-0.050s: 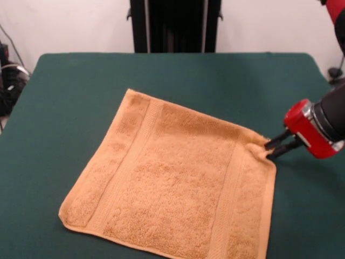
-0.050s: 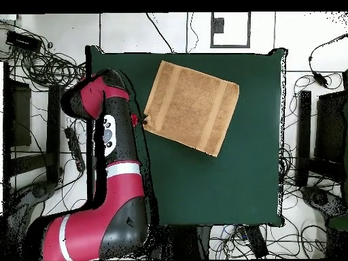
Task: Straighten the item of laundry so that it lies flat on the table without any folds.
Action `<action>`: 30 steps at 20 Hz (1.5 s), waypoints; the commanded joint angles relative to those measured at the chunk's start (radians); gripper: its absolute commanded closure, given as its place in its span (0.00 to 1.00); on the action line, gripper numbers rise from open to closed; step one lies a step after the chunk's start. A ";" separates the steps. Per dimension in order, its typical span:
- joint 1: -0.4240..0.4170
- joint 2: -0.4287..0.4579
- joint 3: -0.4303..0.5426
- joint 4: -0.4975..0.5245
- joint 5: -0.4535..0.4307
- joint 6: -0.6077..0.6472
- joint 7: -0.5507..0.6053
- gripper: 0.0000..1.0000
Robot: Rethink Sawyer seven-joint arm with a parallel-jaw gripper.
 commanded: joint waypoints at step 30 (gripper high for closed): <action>-0.063 -0.174 0.119 0.285 0.047 -0.190 -0.315 0.00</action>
